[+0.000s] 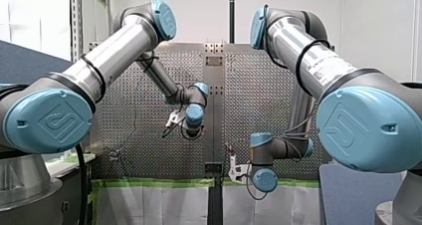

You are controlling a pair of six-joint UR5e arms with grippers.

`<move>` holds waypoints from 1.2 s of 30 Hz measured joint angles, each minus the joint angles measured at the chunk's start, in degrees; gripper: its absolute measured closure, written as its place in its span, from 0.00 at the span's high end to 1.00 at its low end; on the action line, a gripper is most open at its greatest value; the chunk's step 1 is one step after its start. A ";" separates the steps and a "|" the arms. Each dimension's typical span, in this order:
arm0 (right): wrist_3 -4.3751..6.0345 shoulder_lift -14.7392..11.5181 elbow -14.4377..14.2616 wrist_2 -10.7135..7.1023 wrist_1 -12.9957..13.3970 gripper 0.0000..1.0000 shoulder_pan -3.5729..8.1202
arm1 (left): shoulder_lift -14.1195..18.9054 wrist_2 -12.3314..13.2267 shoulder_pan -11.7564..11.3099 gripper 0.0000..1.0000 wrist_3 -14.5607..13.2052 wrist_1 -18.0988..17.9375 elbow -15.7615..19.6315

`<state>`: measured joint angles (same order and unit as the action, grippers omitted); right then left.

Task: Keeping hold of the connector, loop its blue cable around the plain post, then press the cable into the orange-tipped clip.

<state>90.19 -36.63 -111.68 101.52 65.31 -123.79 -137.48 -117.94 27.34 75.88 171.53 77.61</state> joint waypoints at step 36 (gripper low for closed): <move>-0.52 -0.33 0.34 -0.17 -1.53 0.00 -0.78 | -8.53 14.33 7.17 1.00 11.42 -5.64 4.25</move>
<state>89.66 -36.96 -111.34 101.35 63.78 -124.57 -146.01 -103.61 34.51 87.30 165.89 81.85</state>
